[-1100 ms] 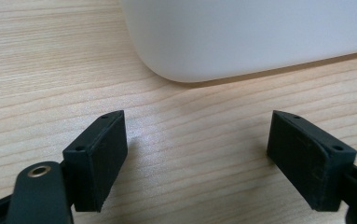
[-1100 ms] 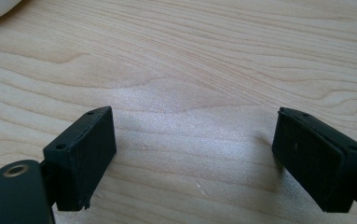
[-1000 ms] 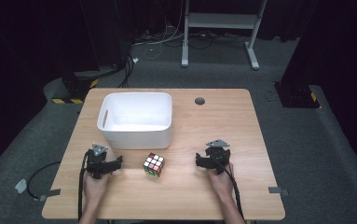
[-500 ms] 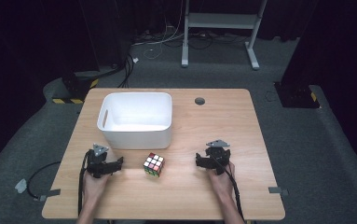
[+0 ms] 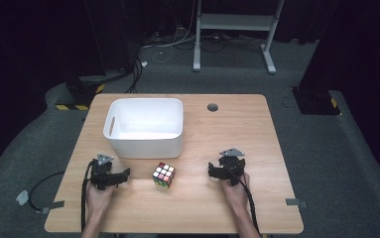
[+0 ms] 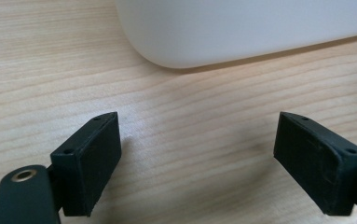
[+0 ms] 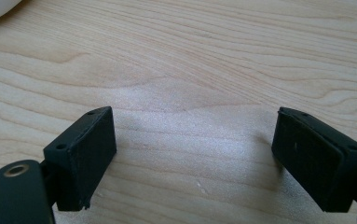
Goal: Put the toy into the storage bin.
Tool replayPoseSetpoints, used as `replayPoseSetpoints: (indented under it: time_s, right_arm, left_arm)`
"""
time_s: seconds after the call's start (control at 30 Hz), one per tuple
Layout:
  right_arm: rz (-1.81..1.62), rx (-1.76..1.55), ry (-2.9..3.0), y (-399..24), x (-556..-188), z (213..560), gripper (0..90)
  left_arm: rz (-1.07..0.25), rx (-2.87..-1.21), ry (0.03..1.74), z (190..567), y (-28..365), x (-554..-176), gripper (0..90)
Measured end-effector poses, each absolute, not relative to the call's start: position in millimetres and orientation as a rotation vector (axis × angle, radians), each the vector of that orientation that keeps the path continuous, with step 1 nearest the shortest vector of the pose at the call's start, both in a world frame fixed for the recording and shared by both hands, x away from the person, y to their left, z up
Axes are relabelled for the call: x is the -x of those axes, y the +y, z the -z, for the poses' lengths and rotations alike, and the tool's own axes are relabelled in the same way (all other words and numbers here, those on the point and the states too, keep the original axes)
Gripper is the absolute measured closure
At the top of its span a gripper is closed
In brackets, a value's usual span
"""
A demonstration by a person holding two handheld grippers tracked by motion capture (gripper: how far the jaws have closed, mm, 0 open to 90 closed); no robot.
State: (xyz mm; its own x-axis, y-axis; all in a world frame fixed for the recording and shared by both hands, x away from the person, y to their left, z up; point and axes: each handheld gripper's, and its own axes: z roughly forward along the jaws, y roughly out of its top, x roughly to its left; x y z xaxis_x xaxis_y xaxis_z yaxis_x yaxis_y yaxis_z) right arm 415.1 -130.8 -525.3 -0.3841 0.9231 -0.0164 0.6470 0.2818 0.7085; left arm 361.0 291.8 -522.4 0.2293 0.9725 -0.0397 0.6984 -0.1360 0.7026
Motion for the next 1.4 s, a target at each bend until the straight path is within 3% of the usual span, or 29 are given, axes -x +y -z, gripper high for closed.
replayPoseSetpoints:
  time_s: [1.4]
  right_arm:
    - [-0.871, -1.406, 2.133, -130.8, -414.9, 525.2, 14.1]
  left_arm:
    - [-0.528, -1.887, 1.409, 507.7, 271.5, -338.2, 12.4]
